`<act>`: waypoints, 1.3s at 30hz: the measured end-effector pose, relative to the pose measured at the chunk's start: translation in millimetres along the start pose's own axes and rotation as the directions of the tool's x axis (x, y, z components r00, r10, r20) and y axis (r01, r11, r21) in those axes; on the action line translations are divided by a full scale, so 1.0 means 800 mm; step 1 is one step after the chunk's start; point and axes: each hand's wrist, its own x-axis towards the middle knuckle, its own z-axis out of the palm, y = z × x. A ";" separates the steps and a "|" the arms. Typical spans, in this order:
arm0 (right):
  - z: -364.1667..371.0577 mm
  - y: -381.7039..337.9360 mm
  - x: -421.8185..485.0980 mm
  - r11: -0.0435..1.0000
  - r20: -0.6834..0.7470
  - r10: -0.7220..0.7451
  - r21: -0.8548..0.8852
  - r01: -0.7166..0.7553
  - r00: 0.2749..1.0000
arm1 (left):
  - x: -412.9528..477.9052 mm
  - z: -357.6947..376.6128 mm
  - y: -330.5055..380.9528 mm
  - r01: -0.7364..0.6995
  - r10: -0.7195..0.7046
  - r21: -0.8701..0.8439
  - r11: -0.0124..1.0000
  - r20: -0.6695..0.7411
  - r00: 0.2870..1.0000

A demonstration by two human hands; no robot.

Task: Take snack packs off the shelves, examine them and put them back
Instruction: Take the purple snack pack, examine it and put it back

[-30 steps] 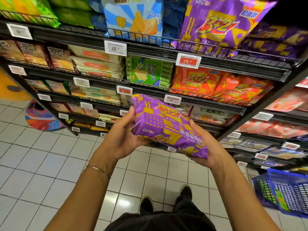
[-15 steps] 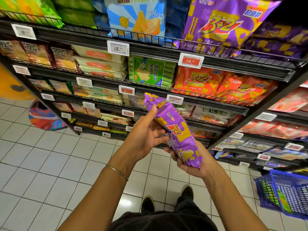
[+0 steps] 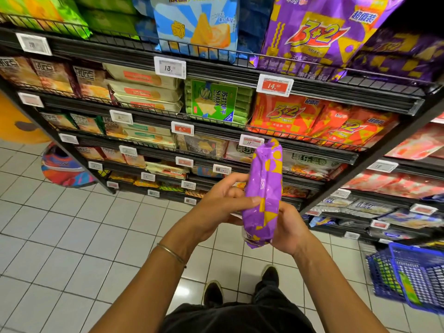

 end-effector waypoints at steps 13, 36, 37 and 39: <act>0.007 -0.026 -0.021 0.840 -0.199 -0.482 -0.380 0.387 0.853 | -0.002 -0.063 0.002 0.026 -0.024 0.025 0.999 -0.086 0.996; 0.048 -0.056 -0.056 0.617 -0.023 -0.548 -0.686 0.386 0.836 | 0.014 -0.066 -0.063 0.456 -0.526 -0.495 0.740 -0.002 0.851; 0.045 -0.056 -0.056 0.636 -0.020 -0.535 -0.668 0.387 0.845 | 0.016 -0.065 -0.065 0.441 -0.513 -0.490 0.752 -0.014 0.858; 0.036 -0.057 -0.058 0.681 0.017 -0.502 -0.608 0.408 0.864 | 0.018 -0.062 -0.068 0.407 -0.482 -0.481 0.776 -0.037 0.876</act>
